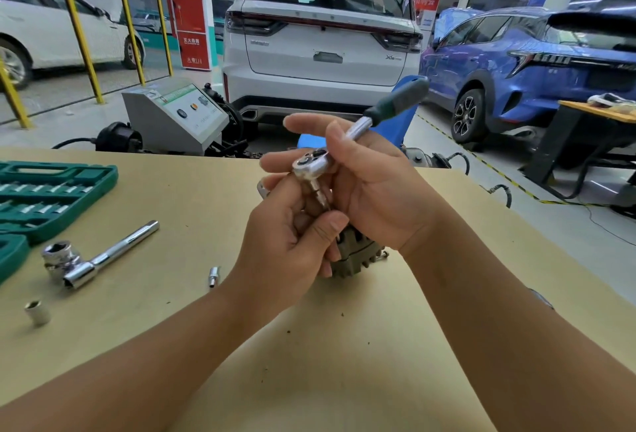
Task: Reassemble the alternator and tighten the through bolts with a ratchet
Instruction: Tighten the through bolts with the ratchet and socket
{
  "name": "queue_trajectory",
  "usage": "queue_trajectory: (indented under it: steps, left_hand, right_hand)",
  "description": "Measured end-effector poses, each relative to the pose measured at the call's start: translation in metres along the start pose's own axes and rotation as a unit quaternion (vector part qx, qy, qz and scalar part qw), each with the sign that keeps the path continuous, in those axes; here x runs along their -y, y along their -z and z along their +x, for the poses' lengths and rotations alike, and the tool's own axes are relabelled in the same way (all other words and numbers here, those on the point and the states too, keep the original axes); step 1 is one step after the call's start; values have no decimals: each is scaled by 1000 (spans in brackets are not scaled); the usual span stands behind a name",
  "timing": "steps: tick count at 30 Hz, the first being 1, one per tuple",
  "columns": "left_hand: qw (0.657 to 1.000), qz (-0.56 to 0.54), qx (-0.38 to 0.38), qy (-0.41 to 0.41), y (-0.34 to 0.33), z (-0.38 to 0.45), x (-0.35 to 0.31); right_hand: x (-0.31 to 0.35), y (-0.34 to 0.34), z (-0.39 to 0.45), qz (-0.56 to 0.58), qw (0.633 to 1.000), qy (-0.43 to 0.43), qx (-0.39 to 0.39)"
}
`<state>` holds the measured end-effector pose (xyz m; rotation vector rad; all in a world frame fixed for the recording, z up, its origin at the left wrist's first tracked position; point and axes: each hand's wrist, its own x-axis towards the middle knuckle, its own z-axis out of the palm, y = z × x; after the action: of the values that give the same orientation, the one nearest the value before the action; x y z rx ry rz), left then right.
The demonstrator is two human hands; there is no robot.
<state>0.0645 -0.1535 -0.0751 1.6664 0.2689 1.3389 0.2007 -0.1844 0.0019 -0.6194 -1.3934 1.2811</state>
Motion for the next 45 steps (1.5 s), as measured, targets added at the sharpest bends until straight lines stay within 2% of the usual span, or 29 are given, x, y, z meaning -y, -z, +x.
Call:
queue_trajectory:
  steps: [4,8,14,18,21,27,31,36,39,45]
  left_hand:
    - [1000,6,-11,0,-3,-2,-4]
    - [999,10,-33,-1,-4,-2,-8]
    - [999,24,-43,10,-7,0,-8]
    - [998,33,-43,14,-7,-3,-8]
    - [997,52,-51,13,-6,-3,-9]
    - [998,17,-61,24,-8,2,-8]
    - [998,7,-65,14,-10,-1,-5]
    - [1000,-23,-9,17,-3,-1,-7]
    - [1000,-22,-3,18,-2,-1,-8]
    - [1000,13,-16,7,-6,-7,-5]
  right_hand:
    - [1,4,-2,-44,998,35,38]
    - [-1,4,0,-112,992,22,58]
    - [-2,0,0,6,1000,-1,5]
    - [-2,4,1,-98,994,30,46]
    - [-5,-1,3,-143,989,27,37]
    - [-5,-7,2,-79,996,-1,-35]
    - [-1,-11,2,12,999,-4,-42]
    - [3,-3,2,43,998,-23,-43]
    - [4,2,2,15,999,-26,-22]
    - [3,8,0,-48,996,9,78]
